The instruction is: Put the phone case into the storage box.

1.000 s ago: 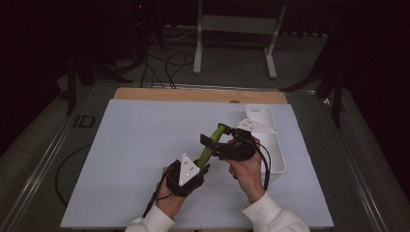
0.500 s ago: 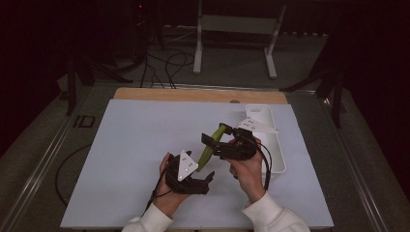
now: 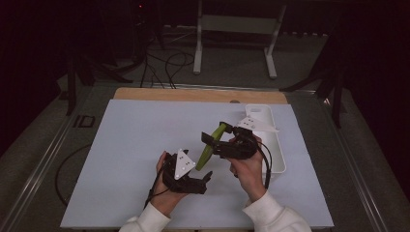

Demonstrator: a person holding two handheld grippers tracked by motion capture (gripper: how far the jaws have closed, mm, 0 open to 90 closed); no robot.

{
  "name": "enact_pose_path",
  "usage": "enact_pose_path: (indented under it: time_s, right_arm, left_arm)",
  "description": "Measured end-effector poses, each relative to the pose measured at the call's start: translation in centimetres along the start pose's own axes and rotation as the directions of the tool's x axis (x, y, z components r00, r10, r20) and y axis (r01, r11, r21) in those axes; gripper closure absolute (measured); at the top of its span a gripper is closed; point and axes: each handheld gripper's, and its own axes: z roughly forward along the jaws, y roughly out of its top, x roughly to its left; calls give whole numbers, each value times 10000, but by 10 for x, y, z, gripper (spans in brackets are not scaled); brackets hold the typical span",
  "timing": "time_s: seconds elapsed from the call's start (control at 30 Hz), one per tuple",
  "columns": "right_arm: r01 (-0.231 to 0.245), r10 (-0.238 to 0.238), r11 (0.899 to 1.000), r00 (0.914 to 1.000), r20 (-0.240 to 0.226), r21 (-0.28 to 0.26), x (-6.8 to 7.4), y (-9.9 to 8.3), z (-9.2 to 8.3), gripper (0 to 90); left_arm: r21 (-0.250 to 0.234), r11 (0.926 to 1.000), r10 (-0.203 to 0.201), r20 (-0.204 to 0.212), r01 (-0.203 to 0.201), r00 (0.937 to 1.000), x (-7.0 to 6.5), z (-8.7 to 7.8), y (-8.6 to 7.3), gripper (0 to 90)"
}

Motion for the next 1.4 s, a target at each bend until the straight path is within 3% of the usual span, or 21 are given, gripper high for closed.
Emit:
enact_pose_path:
  time_s: [0.5, 0.73, 1.4]
  right_arm:
    - [242, -242, 9997, 9996, 156, 40, 0, 8, 3, 170]
    - [311, -311, 9995, 9991, 277, -8, -1, 11, 4, 170]
    - [214, -211, 9998, 9970, 750, -26, -13, 18, 6, 170]
  left_arm:
    - [101, 9999, 77, -414, -72, 9991, 13, -5, -2, 1]
    - [-99, 9996, -251, -484, 247, 9985, 23, -11, -3, 5]
    - [-270, 9980, -587, -834, 567, 9948, 48, -30, -10, 4]
